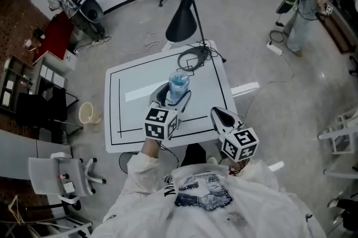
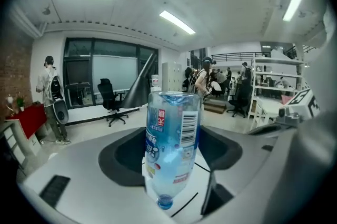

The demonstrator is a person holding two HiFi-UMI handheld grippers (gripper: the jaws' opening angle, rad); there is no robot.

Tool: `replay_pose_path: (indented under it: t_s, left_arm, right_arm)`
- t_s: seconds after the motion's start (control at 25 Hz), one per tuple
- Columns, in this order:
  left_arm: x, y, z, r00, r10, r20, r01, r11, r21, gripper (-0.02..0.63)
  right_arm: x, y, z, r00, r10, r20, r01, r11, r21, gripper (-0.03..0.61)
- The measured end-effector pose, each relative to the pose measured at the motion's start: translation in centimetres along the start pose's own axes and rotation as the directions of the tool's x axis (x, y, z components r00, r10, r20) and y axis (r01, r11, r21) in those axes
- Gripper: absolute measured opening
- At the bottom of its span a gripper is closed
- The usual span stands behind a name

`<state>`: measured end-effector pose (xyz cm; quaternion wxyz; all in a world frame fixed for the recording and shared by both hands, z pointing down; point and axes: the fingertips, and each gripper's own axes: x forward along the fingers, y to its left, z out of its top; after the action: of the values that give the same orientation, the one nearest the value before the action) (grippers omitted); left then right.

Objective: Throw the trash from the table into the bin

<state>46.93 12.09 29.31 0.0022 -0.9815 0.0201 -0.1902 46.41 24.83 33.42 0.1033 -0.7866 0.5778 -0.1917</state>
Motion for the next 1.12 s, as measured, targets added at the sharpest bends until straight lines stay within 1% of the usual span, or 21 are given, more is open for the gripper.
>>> replay_pose_path:
  t_s: [0.2,0.36,0.44,0.6,0.68,0.92,1.0,1.12]
  left_arm:
    - [-4.1,-0.3,-1.1,0.999,0.054,0.004,-0.054,0.997,-0.05,0.31]
    - [-7.0,0.7,-2.7,0.993,0.119,-0.006,-0.119,0.989,-0.092,0.311]
    - [-8.7,1.4,-3.7,0.986,0.165,-0.012,-0.165,0.98,-0.11,0.31]
    - [-13.0,3.3,-5.7,0.96,0.28,-0.019,-0.28,0.95,-0.136,0.31]
    - [-14.9,4.2,-6.8,0.947,0.319,-0.031,-0.32,0.934,-0.161,0.31]
    - [-20.4,7.5,-11.3,0.904,0.421,-0.072,-0.426,0.875,-0.229,0.31]
    - [-22.4,8.6,-12.6,0.892,0.446,-0.08,-0.451,0.858,-0.245,0.31]
    - [-25.2,10.2,-14.0,0.881,0.466,-0.088,-0.471,0.842,-0.262,0.31]
  right_arm:
    - [-0.3,2.0,-0.8,0.999,0.045,-0.022,-0.045,0.999,0.0,0.021]
    - [0.9,4.3,-2.1,0.992,0.113,-0.054,-0.113,0.994,0.006,0.021]
    - [1.5,5.6,-2.7,0.987,0.147,-0.07,-0.147,0.989,0.001,0.021]
    - [2.8,8.3,-3.4,0.972,0.211,-0.104,-0.213,0.977,-0.008,0.021]
    - [3.7,9.7,-3.8,0.963,0.241,-0.12,-0.244,0.97,-0.011,0.021]
    - [6.7,14.7,-5.8,0.926,0.336,-0.171,-0.345,0.938,-0.027,0.021]
    - [7.4,16.4,-6.3,0.918,0.353,-0.18,-0.364,0.931,-0.035,0.02]
    - [8.3,19.1,-6.9,0.913,0.36,-0.19,-0.375,0.926,-0.045,0.021]
